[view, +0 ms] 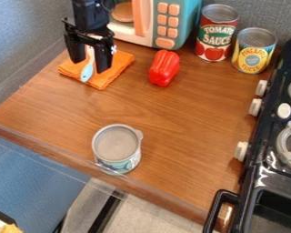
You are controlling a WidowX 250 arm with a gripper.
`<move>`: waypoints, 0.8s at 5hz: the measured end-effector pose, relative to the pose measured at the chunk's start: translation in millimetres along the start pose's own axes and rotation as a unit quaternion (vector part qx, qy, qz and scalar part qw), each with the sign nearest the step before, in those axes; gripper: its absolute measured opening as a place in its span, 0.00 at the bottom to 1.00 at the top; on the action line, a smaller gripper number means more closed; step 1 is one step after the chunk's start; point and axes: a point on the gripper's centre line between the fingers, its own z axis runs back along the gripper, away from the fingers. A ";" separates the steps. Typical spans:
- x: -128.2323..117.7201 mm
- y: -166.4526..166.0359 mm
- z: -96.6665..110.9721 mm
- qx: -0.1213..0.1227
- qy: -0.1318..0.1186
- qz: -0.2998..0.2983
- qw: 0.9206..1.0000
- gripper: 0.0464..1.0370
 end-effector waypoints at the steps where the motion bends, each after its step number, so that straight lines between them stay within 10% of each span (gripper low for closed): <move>1: 6.9 12.9 -0.2 0.003 -0.015 0.022 1.000 0.96; 4: 12.8 32.3 -23.5 0.022 -0.039 0.104 0.994 0.96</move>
